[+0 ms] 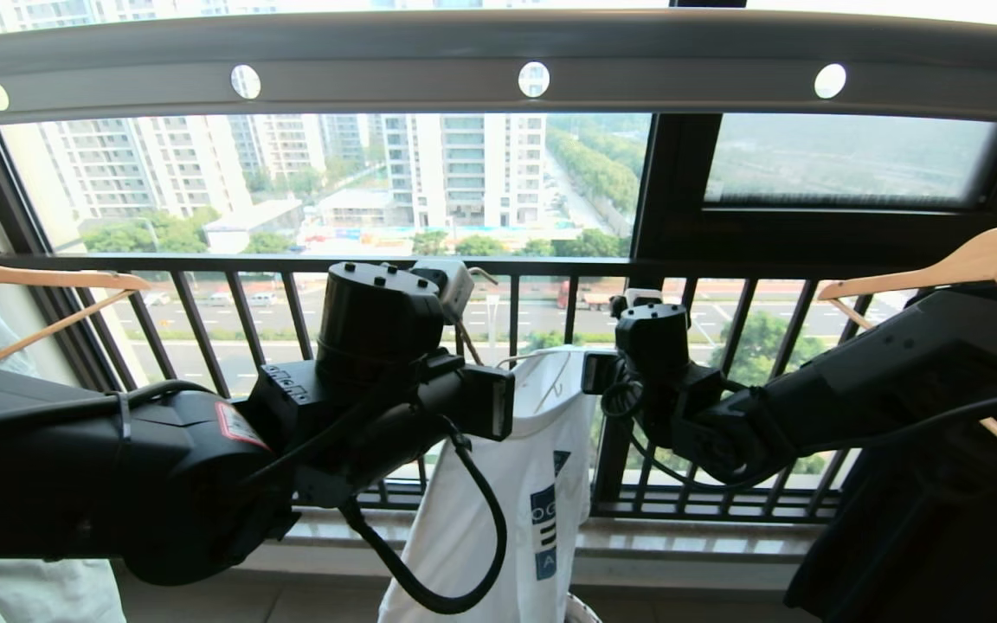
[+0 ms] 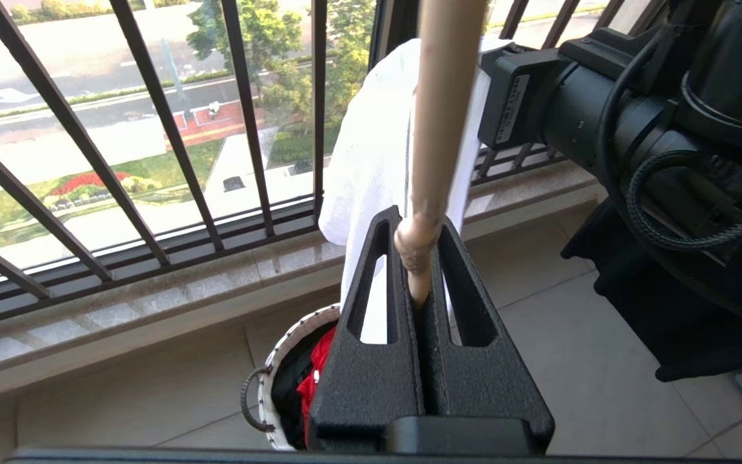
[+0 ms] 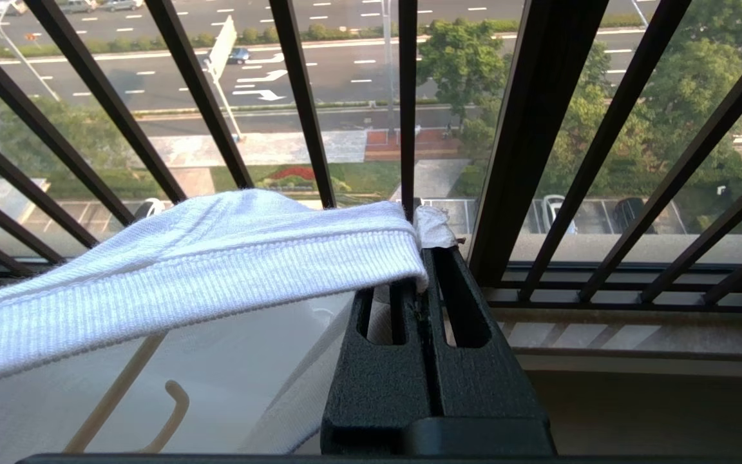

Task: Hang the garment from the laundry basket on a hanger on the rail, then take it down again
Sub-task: Take the clothes off the clothes rack

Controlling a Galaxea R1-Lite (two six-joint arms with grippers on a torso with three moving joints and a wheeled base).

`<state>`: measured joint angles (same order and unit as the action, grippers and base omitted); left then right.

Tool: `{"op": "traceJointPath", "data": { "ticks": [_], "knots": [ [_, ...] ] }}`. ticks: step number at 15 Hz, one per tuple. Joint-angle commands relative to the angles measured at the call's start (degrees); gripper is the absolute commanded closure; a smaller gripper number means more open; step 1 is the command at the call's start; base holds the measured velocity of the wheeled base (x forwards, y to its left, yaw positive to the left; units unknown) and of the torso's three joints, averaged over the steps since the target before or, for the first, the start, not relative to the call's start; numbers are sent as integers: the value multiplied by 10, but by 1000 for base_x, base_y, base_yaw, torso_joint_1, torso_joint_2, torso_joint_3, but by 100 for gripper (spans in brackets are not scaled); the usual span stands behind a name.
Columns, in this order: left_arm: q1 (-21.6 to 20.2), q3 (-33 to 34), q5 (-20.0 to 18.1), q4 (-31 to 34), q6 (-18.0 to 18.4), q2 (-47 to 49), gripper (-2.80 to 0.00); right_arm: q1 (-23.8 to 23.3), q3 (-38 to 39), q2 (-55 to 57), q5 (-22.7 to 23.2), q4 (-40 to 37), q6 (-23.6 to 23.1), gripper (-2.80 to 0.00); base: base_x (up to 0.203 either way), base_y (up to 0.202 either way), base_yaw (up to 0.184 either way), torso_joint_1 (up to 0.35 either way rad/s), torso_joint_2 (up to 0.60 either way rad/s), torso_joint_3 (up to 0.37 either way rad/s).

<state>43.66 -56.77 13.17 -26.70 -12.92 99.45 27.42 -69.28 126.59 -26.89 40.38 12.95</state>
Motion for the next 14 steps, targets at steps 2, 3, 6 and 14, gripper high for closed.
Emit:
{"op": "traceJointPath", "data": {
  "ticks": [2,3,6,14],
  "knots": [
    [7,6,1,0,0,-17,0,-8,-17,28,-5,2,3,0,0,0,0,0,0,0],
    [11,9,1,1,2,-19,0,-14,-22,30,-9,2,3,0,0,0,0,0,0,0],
    [26,14,0,28,3,-20,0,-23,-32,38,-12,4,4,0,0,0,0,0,0,0],
    [35,8,2,66,3,-45,0,-47,-50,64,-24,26,0,0,0,0,0,0,0,0]
  ]
}}
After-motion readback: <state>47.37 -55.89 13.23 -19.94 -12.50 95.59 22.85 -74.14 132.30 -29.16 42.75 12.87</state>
